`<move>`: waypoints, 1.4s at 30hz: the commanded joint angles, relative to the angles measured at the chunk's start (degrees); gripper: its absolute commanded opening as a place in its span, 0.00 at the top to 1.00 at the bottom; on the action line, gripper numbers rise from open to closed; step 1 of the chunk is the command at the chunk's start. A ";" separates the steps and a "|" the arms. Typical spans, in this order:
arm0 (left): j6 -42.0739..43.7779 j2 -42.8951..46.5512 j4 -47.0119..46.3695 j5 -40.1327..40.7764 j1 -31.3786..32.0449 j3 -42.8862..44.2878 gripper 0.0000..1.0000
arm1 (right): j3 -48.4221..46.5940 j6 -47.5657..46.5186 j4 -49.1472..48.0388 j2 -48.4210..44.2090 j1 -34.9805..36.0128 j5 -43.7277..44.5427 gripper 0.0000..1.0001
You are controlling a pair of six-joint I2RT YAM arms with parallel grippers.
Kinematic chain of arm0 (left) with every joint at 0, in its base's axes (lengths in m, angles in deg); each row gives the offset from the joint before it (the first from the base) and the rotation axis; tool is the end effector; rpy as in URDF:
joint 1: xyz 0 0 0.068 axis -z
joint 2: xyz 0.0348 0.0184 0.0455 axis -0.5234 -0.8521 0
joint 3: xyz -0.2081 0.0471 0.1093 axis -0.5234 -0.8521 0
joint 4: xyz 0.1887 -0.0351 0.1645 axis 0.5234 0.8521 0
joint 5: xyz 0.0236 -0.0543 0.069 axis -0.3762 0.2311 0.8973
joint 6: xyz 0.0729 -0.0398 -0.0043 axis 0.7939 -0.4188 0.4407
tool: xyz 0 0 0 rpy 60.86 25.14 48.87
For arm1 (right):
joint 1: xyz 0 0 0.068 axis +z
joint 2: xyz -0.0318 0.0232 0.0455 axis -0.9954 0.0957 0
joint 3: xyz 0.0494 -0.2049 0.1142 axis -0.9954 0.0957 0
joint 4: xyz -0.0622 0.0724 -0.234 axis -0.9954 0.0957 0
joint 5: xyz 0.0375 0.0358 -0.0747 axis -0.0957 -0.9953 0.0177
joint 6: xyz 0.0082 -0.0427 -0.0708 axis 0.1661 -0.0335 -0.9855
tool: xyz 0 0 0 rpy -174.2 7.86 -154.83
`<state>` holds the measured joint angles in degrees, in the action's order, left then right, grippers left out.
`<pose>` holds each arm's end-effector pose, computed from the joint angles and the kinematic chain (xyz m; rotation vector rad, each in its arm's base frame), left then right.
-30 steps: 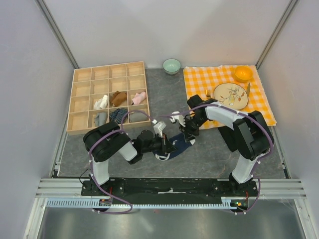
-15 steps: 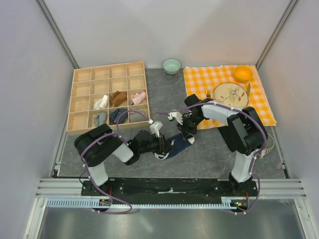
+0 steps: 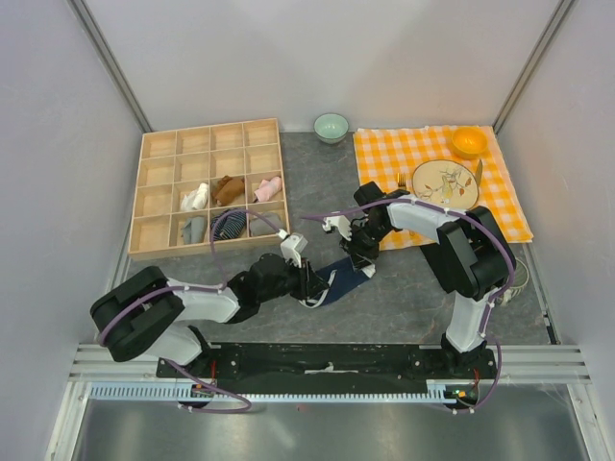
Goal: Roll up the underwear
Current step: Fold the underwear at the center of the board.
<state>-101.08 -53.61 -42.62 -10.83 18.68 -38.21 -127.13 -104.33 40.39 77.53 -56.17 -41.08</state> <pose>0.1727 -0.2223 0.0996 0.3270 2.1234 -1.0867 0.2717 0.1895 0.0968 -1.7253 2.2424 0.7580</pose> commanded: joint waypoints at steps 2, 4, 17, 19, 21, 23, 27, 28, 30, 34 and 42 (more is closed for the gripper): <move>5.59 2.41 7.33 4.21 3.20 5.77 0.71 | 0.68 0.74 -2.64 2.86 1.28 2.46 0.72; 5.33 1.02 6.98 4.39 3.81 6.74 0.72 | 0.86 0.74 -2.64 2.95 1.28 2.55 0.72; 2.95 -13.58 -0.40 6.40 4.17 10.26 0.78 | 0.77 1.36 -2.46 3.39 1.28 2.37 0.72; 2.95 -14.72 -1.71 8.77 3.90 8.68 0.79 | 0.94 1.27 -2.38 3.39 1.19 2.37 0.72; 2.52 -15.25 -2.25 9.57 3.64 7.19 0.79 | 1.03 1.36 -2.38 3.39 1.19 2.20 0.72; 2.34 -15.61 -2.25 9.92 3.55 6.05 0.79 | 1.12 1.27 -2.29 3.39 1.11 1.93 0.72; 1.99 -14.73 -2.60 11.15 3.55 4.11 0.79 | 1.12 0.83 -1.76 3.13 1.11 0.53 0.72; 1.90 -14.21 -2.42 11.42 3.55 3.67 0.78 | 1.12 0.74 -1.67 2.87 1.19 0.18 0.71; 2.16 -12.45 -1.81 11.94 3.55 2.62 0.78 | 1.12 0.66 -1.50 2.43 1.19 -0.26 0.71; 3.39 -9.72 0.82 12.82 3.55 1.82 0.76 | 1.21 0.48 -0.88 1.81 1.19 -1.58 0.71; 6.29 -0.96 2.41 15.11 3.55 0.59 0.69 | 0.68 0.92 1.22 -0.47 1.19 -8.08 0.69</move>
<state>-98.30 -60.24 -43.14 0.08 22.53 -36.35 -126.87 -102.93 40.43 77.61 -55.36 -45.04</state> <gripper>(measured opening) 0.300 0.300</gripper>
